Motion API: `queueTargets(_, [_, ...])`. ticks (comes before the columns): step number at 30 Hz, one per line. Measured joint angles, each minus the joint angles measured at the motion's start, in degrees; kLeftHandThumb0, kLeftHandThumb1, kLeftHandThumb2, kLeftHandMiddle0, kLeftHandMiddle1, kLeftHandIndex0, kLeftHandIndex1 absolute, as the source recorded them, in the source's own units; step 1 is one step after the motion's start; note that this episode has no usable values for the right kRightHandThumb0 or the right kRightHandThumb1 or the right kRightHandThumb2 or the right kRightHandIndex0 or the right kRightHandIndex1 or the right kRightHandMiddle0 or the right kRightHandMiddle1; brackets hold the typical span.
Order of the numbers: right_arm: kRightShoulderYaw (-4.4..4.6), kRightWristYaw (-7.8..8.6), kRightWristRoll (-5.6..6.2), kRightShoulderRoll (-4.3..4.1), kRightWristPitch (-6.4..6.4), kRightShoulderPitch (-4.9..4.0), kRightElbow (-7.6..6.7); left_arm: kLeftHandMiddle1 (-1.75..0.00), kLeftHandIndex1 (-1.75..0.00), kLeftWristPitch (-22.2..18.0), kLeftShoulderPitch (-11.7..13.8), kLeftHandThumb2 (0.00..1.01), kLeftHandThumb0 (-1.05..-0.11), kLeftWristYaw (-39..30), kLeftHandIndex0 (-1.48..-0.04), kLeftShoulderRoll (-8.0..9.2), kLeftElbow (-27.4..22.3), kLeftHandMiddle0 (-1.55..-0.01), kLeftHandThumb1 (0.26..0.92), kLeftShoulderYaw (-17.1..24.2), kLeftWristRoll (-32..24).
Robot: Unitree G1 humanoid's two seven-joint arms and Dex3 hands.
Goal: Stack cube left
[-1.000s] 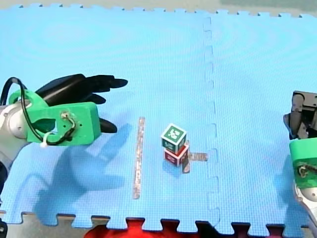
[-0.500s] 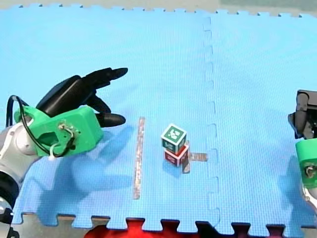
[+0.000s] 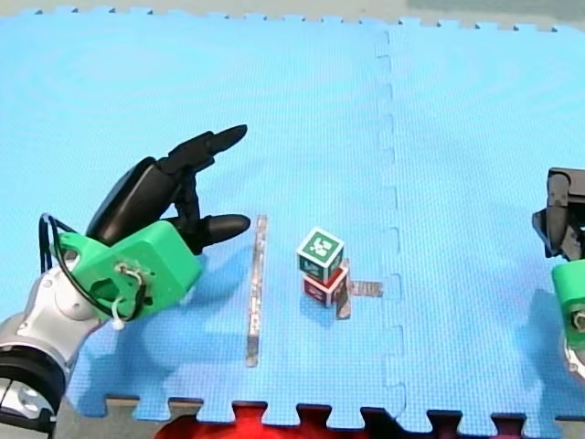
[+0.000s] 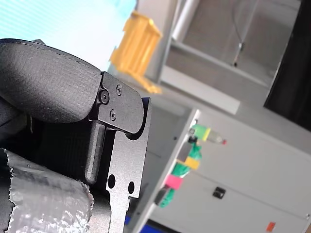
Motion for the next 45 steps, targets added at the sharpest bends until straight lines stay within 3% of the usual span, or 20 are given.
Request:
queueTargets(15, [-0.40, 0.50, -0.06, -1.38, -0.45, 2.01, -0.81, -1.75, -0.02, -3.2, 2.5, 0.16, -1.048, 1.4, -0.49, -2.39, 0.2, -0.74, 0.921, 0.9, -0.4])
queueTargets(22, [-0.47, 0.79, -0.36, -1.87, -0.84, 2.18, -1.16, -1.75, -0.01, -3.2, 2.7, 0.17, -1.048, -0.3, -0.48, -3.18, 0.6, -0.75, 0.921, 2.0, -1.8])
queueTargets(34, [-1.08, 2.73, 0.54, -2.39, -2.12, 2.31, -0.87, -1.75, 0.00, -2.9, 2.7, 0.20, -1.048, -6.3, -0.47, -4.72, 0.9, -0.77, 0.921, 4.7, -5.5])
queueTargets(36, [-1.13, 2.65, 0.43, -2.50, -2.17, 2.34, -0.81, -1.75, 0.00, -2.5, 2.7, 0.21, -1.048, -7.8, -0.47, -4.93, 1.0, -0.78, 0.921, 5.2, -6.3])
queueTargets(40, [-0.97, 1.23, -0.91, -3.05, -2.14, 2.51, -0.78, -1.75, 0.00, -2.1, 2.7, 0.21, -1.048, -10.1, -0.46, -5.30, 1.1, -0.80, 0.921, 6.2, -7.6])
queueTargets(45, [-0.90, 0.76, -1.26, -3.29, -2.18, 2.59, -0.58, -1.75, 0.00, -2.0, 2.7, 0.22, -1.048, -11.4, -0.46, -5.35, 1.1, -0.81, 0.921, 6.9, -8.0])
